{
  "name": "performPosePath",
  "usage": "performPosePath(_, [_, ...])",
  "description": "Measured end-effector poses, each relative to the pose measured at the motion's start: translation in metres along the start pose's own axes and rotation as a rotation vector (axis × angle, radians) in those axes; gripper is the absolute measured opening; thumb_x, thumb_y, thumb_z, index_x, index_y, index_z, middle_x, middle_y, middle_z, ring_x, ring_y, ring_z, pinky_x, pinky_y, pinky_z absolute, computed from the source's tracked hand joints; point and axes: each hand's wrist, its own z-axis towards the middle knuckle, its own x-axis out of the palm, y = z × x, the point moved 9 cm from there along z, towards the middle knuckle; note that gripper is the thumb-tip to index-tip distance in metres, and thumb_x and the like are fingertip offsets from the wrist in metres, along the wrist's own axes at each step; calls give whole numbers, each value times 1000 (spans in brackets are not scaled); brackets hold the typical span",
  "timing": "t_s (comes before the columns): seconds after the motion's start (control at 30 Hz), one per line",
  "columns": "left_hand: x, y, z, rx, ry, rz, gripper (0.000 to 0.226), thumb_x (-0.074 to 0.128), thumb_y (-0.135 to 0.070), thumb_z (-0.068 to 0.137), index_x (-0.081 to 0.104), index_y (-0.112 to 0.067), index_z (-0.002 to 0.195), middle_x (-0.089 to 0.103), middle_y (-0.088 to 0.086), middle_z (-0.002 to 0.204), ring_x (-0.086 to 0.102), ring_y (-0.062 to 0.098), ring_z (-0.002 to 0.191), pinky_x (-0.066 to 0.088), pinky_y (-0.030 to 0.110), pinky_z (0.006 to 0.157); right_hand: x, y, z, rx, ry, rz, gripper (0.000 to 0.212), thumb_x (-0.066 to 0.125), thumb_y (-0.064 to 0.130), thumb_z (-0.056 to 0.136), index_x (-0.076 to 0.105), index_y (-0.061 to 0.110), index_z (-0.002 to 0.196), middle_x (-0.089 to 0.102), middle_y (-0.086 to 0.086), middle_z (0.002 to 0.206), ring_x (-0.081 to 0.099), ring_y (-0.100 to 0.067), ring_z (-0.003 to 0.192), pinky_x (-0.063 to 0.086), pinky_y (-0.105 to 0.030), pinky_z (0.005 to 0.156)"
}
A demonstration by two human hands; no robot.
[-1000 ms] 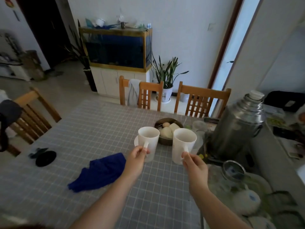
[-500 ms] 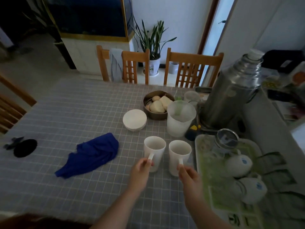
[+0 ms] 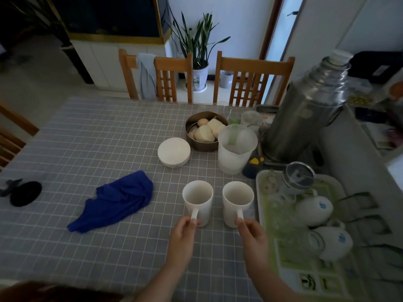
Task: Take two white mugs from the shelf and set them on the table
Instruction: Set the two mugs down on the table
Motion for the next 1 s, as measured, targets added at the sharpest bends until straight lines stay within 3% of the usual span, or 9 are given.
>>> performPosePath(0.1, [3,5,-6,17,20,65,19,47,-29,97,64,-26,89,69,14,94,64,31,91,51,36,79,1,0,-1,-10,18,-19,13,65,11,88,68,3,79,64,-4,71,56,-11,69,43,-27,68])
performPosePath(0.2, [6,9,-12,-2,41,72,18,47,-26,97,64,-24,91,69,6,92,65,19,86,51,31,78,0,-4,-2,-3,33,-33,12,65,9,88,70,6,77,67,5,65,57,1,64,43,-25,68])
performPosePath(0.33, [10,19,-17,-9,63,44,17,48,-22,97,65,-23,95,71,3,94,67,18,91,57,42,88,-2,-13,-8,11,58,-46,9,66,11,88,72,9,83,72,-3,77,61,-8,74,46,-25,71])
performPosePath(0.47, [12,26,-17,-10,68,50,18,47,-19,97,65,-22,98,71,-2,97,67,17,92,56,46,90,-2,-14,-7,-4,95,-86,9,65,7,88,72,7,82,68,6,65,58,6,61,46,-10,61])
performPosePath(0.57, [11,29,-15,-20,75,49,18,48,-19,97,66,-20,96,72,5,96,68,23,92,55,50,90,-8,-22,-7,3,78,-130,12,67,7,86,73,12,78,67,4,65,57,8,58,45,-12,59])
performPosePath(0.67, [8,29,-13,-22,82,55,19,49,-18,97,67,-19,92,71,15,97,65,31,96,52,50,89,-15,-33,-8,30,69,-146,15,68,1,85,74,11,75,70,4,62,58,7,57,44,-5,55])
performPosePath(0.77, [6,26,-12,-28,98,60,20,47,-18,97,66,-20,91,73,0,94,65,22,97,52,42,89,-16,-33,-10,44,72,-152,9,66,-2,85,73,4,82,71,-5,66,59,9,57,45,-3,57])
performPosePath(0.83, [5,26,-12,-21,107,89,19,48,-20,97,66,-23,92,73,-7,91,65,16,95,52,45,91,-17,-30,-10,22,68,-153,9,65,-4,85,72,1,81,69,-10,70,58,8,56,44,-3,56])
performPosePath(1.0, [4,26,-11,-2,107,107,17,52,-35,93,67,-34,86,72,8,94,65,24,91,51,48,88,-17,-37,-8,78,61,-160,10,68,0,83,72,6,77,68,15,56,57,6,57,42,-6,57])
